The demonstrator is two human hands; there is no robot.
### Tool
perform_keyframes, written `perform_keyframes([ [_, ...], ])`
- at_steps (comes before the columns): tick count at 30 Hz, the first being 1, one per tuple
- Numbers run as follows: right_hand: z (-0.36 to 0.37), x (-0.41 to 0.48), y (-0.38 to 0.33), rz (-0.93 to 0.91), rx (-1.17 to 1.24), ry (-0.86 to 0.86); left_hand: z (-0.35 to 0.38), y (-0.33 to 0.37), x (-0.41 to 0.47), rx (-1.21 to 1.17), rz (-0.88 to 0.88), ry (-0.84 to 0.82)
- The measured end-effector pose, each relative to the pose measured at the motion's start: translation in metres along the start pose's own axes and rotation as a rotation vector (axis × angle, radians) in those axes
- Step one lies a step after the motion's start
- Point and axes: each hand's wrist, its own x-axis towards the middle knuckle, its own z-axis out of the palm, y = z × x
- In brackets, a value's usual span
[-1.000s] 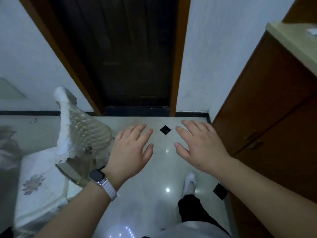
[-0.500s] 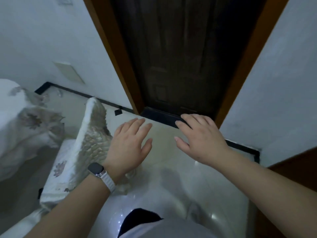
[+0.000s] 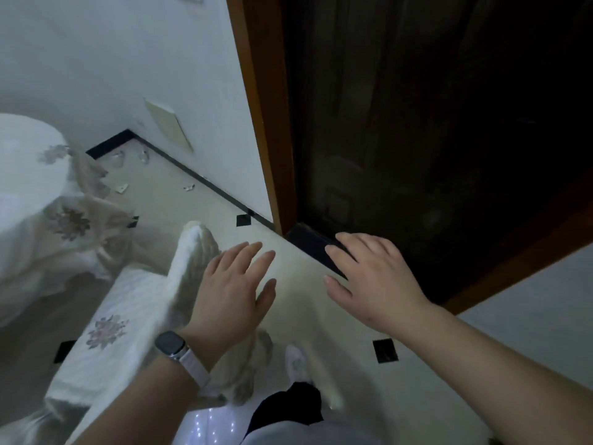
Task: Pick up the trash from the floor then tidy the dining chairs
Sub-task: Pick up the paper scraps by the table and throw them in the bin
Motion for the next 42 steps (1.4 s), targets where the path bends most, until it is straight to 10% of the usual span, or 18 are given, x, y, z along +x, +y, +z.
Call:
perform_keyframes([
  [42, 0.121, 0.691, -0.013, -0.732, 0.301, 0.069, 0.026, -0.330, 0.348, 0.280, -0.809, -0.027],
])
